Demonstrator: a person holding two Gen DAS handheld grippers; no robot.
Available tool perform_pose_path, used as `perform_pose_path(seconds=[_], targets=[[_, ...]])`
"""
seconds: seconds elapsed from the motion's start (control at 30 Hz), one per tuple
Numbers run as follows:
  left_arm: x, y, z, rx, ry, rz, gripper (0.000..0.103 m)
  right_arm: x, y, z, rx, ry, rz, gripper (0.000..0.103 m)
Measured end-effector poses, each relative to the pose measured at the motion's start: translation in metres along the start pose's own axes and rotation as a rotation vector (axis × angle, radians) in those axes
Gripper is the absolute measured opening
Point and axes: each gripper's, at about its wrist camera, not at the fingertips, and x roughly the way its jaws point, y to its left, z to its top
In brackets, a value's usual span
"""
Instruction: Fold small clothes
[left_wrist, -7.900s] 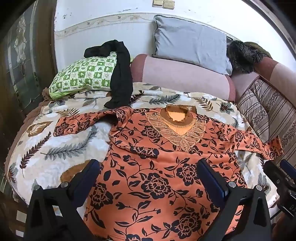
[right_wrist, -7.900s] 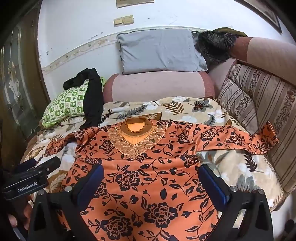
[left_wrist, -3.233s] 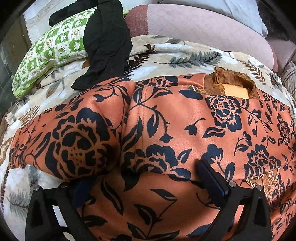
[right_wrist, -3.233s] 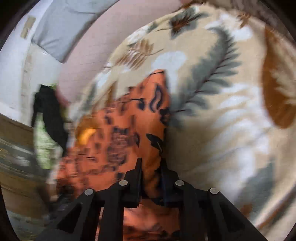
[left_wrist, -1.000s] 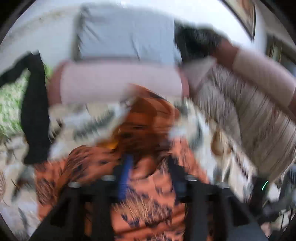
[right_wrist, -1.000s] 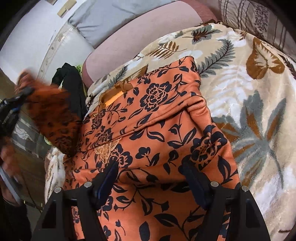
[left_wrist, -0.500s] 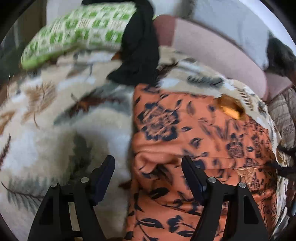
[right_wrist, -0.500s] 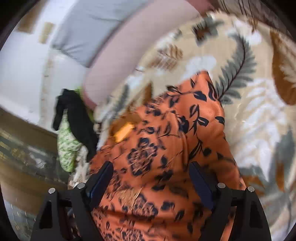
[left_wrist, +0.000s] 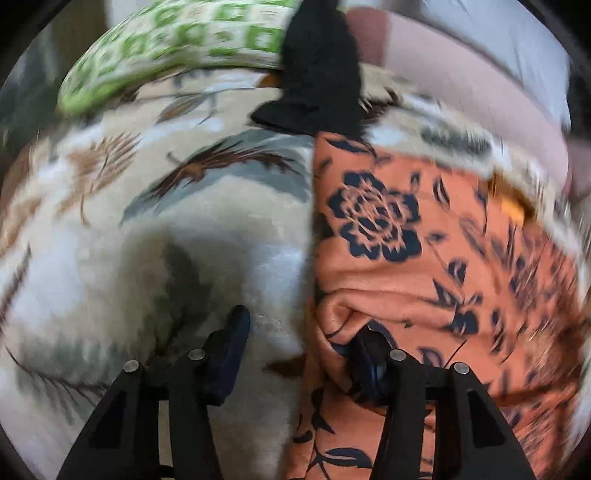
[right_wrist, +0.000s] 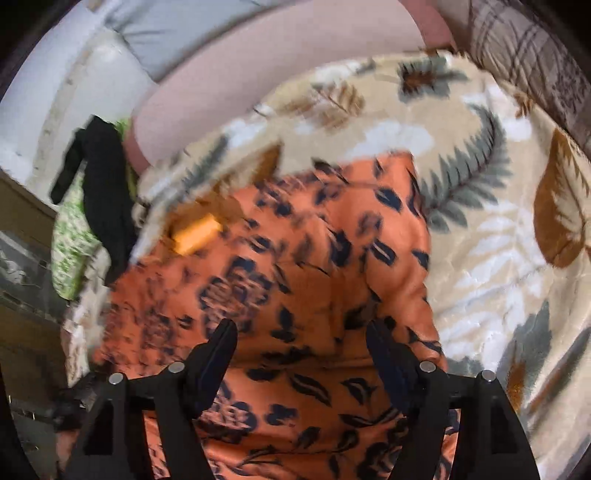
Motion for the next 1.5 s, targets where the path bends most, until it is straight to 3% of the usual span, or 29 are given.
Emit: perform_pose_path(seconds=[0.07, 0.1, 0.13, 0.2, 0.27, 0.37, 0.43, 0.47, 0.53, 0.57, 0.6, 0.67, 0.7, 0.77, 0.8, 0.83, 0.87, 0.93, 1.0, 1.13, 1.3, 1.43, 1.5], targets=[[-0.005, 0.008, 0.0, -0.072, 0.008, -0.036, 0.054, 0.017, -0.006, -0.002, 0.033, 0.078, 0.056, 0.075], [-0.008, 0.01, 0.0, -0.09, 0.01, -0.044, 0.054, 0.034, -0.019, -0.005, 0.082, 0.157, 0.027, 0.075], [-0.013, 0.011, -0.001, -0.092, 0.008, -0.049, 0.054, 0.04, -0.036, -0.008, 0.158, 0.176, 0.042, 0.072], [-0.036, 0.005, -0.001, -0.064, -0.051, -0.044, 0.054, 0.023, -0.042, -0.005, 0.209, 0.113, 0.088, 0.071], [-0.057, -0.009, 0.002, -0.01, -0.121, -0.041, 0.054, 0.003, -0.028, 0.003, 0.15, 0.043, 0.079, 0.073], [-0.067, -0.029, 0.011, 0.056, -0.205, -0.053, 0.057, 0.002, -0.008, 0.02, 0.104, 0.055, 0.243, 0.073], [-0.053, -0.036, 0.016, 0.072, -0.184, -0.046, 0.059, 0.022, -0.001, 0.025, 0.105, 0.116, 0.344, 0.075], [-0.034, -0.038, 0.018, 0.083, -0.129, -0.011, 0.059, 0.036, 0.003, 0.023, 0.116, 0.142, 0.353, 0.075], [0.006, -0.031, 0.015, 0.088, 0.02, 0.066, 0.062, 0.07, -0.02, 0.015, 0.199, 0.217, 0.221, 0.071], [0.012, -0.02, 0.011, 0.05, 0.017, 0.027, 0.064, 0.07, -0.03, 0.013, 0.254, 0.188, 0.248, 0.064], [0.007, -0.017, 0.01, 0.042, -0.007, 0.012, 0.064, 0.059, -0.034, 0.013, 0.281, 0.147, 0.265, 0.062], [0.0, -0.02, 0.01, 0.07, -0.028, 0.036, 0.064, 0.033, -0.026, 0.013, 0.245, 0.086, 0.188, 0.07], [0.0, -0.022, 0.009, 0.083, -0.031, 0.046, 0.064, 0.022, -0.017, 0.013, 0.203, 0.055, 0.201, 0.074], [0.006, -0.023, 0.007, 0.084, -0.026, 0.05, 0.066, 0.019, -0.008, 0.009, 0.183, 0.071, 0.36, 0.081], [0.008, -0.021, 0.008, 0.071, -0.027, 0.042, 0.069, 0.031, -0.003, 0.004, 0.15, 0.123, 0.42, 0.084], [0.008, -0.019, 0.008, 0.059, -0.026, 0.031, 0.069, 0.046, -0.003, -0.002, 0.104, 0.182, 0.347, 0.086], [0.005, -0.017, 0.008, 0.055, -0.017, 0.02, 0.069, 0.063, -0.01, -0.009, 0.097, 0.231, 0.255, 0.074], [-0.012, -0.01, 0.005, 0.04, -0.015, -0.017, 0.068, 0.042, -0.023, -0.012, 0.203, 0.153, 0.284, 0.068], [-0.041, -0.001, -0.003, 0.048, -0.068, -0.038, 0.069, 0.003, -0.019, -0.017, 0.143, 0.056, 0.199, 0.074], [-0.1, 0.03, -0.049, 0.026, -0.123, -0.091, 0.079, -0.07, -0.031, -0.056, 0.101, 0.001, 0.127, 0.075], [-0.136, 0.073, -0.148, -0.069, -0.009, -0.253, 0.079, -0.134, -0.096, -0.152, 0.156, 0.091, 0.056, 0.075], [-0.142, 0.08, -0.199, -0.069, 0.026, -0.29, 0.079, -0.15, -0.132, -0.204, 0.198, 0.142, 0.094, 0.075], [-0.131, 0.08, -0.209, -0.094, 0.086, -0.303, 0.079, -0.153, -0.14, -0.218, 0.244, 0.136, 0.178, 0.075]])
